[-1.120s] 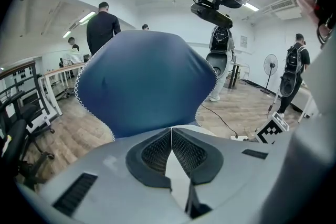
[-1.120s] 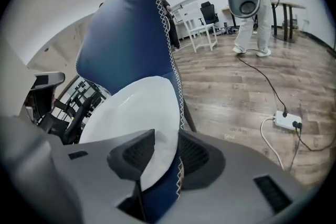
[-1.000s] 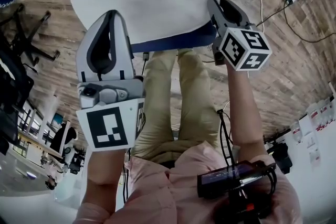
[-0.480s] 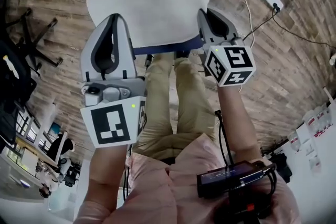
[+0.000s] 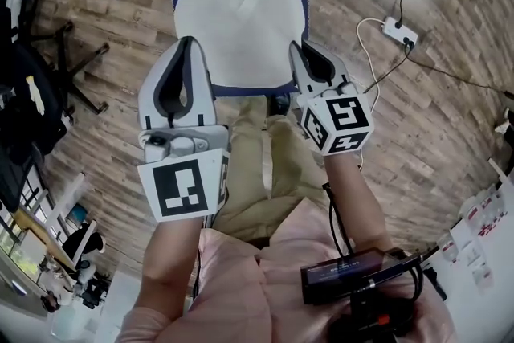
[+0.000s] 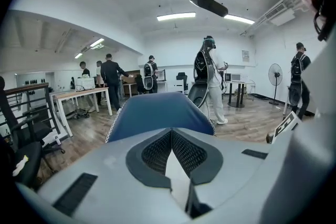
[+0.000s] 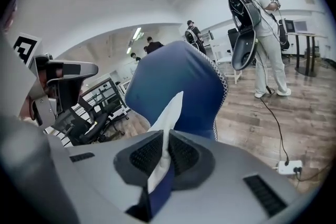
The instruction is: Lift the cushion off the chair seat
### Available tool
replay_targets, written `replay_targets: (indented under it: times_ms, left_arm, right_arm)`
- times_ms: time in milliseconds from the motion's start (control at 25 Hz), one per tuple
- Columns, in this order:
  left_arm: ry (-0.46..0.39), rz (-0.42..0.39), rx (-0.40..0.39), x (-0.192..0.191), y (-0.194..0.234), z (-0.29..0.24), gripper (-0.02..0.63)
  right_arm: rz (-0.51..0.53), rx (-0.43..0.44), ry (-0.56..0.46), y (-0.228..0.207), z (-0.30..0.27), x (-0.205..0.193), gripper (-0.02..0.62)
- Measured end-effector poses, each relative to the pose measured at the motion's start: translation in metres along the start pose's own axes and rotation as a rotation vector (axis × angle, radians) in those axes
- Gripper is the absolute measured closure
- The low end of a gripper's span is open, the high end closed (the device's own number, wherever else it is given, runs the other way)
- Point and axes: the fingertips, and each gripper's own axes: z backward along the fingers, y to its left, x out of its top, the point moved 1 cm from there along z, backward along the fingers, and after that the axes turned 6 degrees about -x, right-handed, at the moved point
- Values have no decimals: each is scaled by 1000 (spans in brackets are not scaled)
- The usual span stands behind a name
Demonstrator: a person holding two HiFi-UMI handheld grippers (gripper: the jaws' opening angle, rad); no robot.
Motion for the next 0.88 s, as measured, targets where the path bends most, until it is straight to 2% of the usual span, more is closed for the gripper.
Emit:
replay_targets:
  times_ms: [360,600,880]
  left_arm:
    - [-78,21,16,55,-13,42,592]
    - [-140,0,37,93,-24,65,592]
    - [-246,-35,69,150,-35,94,592]
  right_arm:
    - [88,16,-102,34,51,68,566]
    - [173,22,-166,50,89,106,568]
    - [217,17,-272,55,142,159,568]
